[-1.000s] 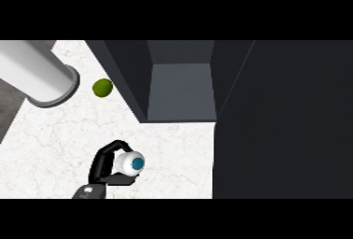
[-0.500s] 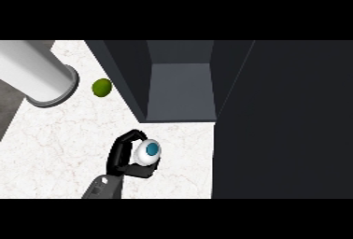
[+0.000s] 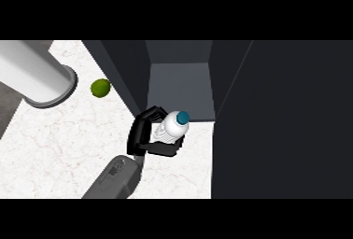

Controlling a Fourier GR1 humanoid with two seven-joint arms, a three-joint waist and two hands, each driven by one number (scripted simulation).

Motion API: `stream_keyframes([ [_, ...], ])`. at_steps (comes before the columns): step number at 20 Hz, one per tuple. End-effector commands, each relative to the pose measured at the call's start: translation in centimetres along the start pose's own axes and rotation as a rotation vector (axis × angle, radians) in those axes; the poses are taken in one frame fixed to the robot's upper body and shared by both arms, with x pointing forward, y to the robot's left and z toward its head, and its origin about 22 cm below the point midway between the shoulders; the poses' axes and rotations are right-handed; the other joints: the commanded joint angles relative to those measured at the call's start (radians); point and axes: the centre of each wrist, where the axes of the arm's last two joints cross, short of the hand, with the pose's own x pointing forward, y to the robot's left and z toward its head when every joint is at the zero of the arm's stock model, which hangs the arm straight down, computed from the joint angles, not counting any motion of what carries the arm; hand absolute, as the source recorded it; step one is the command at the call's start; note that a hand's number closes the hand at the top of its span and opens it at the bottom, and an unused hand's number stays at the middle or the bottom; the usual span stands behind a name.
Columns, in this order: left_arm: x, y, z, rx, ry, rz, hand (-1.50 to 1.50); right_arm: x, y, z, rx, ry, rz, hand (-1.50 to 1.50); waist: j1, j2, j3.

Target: Pick up the bottled water, place it into the cabinet and close the cabinet

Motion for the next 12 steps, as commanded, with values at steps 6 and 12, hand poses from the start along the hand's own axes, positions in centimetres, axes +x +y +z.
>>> stream_keyframes([
  [6,4.9,-3.4,-6.1,0.068,0.03,-0.05,1.5,3.4,-0.8,-0.6,-0.024,-0.078,-0.02,-1.5,-0.005,0.004,0.0],
  [12,6.2,-4.0,-10.1,0.116,0.092,-0.065,1.5,1.9,-1.5,-0.2,-0.003,-0.059,-0.004,-1.5,-0.027,0.012,0.0],
])
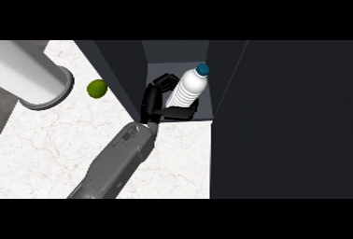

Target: Pick up the bottled water, place it into the cabinet and close the cabinet

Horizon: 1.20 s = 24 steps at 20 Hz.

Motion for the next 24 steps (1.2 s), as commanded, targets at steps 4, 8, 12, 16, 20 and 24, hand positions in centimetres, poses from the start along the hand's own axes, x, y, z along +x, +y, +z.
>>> stream_keyframes([
  [4,0.9,0.8,-3.5,0.102,0.064,0.009,1.5,2.2,-0.6,0.3,-0.004,-0.049,-0.054,-1.5,-0.022,0.004,0.0],
  [8,0.8,0.7,-4.3,0.207,0.062,-0.108,1.5,2.1,-0.7,-0.2,0.015,-0.065,-0.043,-1.5,-0.033,0.013,0.0],
  [12,-0.4,2.0,-4.6,0.284,0.022,-0.321,1.5,1.3,-0.5,0.2,0.016,-0.054,-0.048,-1.5,-0.031,0.015,0.0],
  [16,0.0,1.5,-5.2,0.342,0.011,-0.46,-1.5,0.9,-1.2,0.4,0.037,-0.072,-0.059,-1.5,-0.035,0.016,0.001],
  [20,1.0,1.4,-6.2,0.405,0.011,-0.491,-1.5,1.4,-0.9,0.5,0.039,-0.058,-0.055,-1.5,-0.046,0.018,0.0],
  [24,1.9,2.1,-6.9,0.345,-0.052,-0.442,-1.5,1.4,-1.5,0.3,0.028,-0.091,-0.051,-1.5,-0.023,0.023,-0.001],
])
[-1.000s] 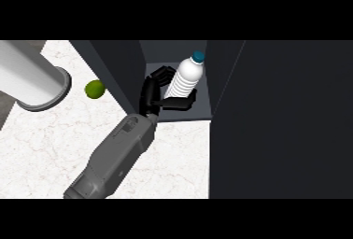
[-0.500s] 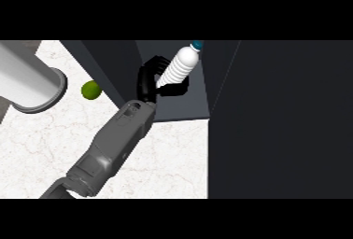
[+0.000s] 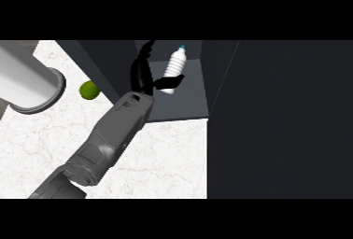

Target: Pick up the bottled water, place it into the cabinet and close the cabinet

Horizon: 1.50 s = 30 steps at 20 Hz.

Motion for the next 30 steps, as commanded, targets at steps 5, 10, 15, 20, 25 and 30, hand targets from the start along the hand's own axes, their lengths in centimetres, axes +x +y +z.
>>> stream_keyframes([
  [5,4.4,0.6,-2.2,0.021,-0.17,0.304,1.5,0.5,0.3,-0.4,-0.013,-0.043,-0.056,-1.5,0.017,0.0,-0.003],
  [10,4.4,-0.1,-1.1,-0.149,-0.211,0.531,1.5,0.5,0.1,-0.9,-0.017,-0.053,-0.056,-1.5,0.035,-0.006,-0.001],
  [15,4.0,-0.4,-0.3,-0.163,-0.215,0.562,1.5,1.7,1.1,-1.3,0.038,-0.045,-0.054,-1.5,0.016,-0.015,-0.001],
  [20,3.9,-0.8,1.7,-0.246,-0.18,0.621,1.5,2.9,1.3,-1.5,0.017,-0.044,-0.042,-1.5,0.045,-0.029,0.0],
  [25,3.0,-1.1,5.0,-0.451,-0.128,0.807,1.5,2.6,1.7,-1.7,0.019,-0.042,-0.047,-1.5,0.049,-0.033,-0.001],
  [30,0.8,-1.1,11.0,-0.508,-0.084,0.894,-1.5,4.1,2.4,-2.2,0.014,-0.032,-0.041,-1.5,0.066,-0.034,-0.002],
])
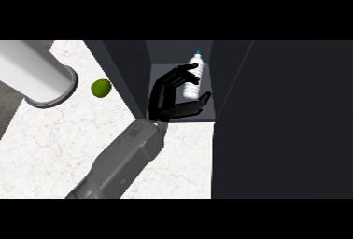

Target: Pick up the bottled water, place it into the cabinet and close the cabinet

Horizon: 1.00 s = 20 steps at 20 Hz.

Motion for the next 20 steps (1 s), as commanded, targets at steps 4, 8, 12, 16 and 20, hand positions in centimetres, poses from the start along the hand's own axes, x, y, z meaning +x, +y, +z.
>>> stream_keyframes([
  [4,-0.8,-2.8,8.3,-0.103,0.074,0.117,-1.5,3.1,0.5,-1.1,-0.009,-0.034,0.086,-1.5,0.037,-0.006,0.001],
  [8,-0.1,0.2,12.7,-0.022,0.058,0.106,-1.5,3.9,1.2,-1.4,-0.038,-0.036,0.089,-1.5,0.052,-0.006,0.0],
  [12,0.7,4.3,18.6,0.065,0.083,0.084,-1.5,3.3,1.0,-0.8,-0.023,-0.018,0.106,-1.5,0.055,-0.009,0.0],
  [16,3.5,5.4,20.0,0.058,0.04,0.12,-1.5,3.2,0.7,-1.1,0.195,0.045,0.1,1.5,0.06,-0.006,0.0],
  [20,4.7,8.1,22.4,0.001,0.055,0.077,-1.5,3.8,0.5,-2.5,0.419,-0.002,0.155,1.5,0.079,-0.01,-0.004],
])
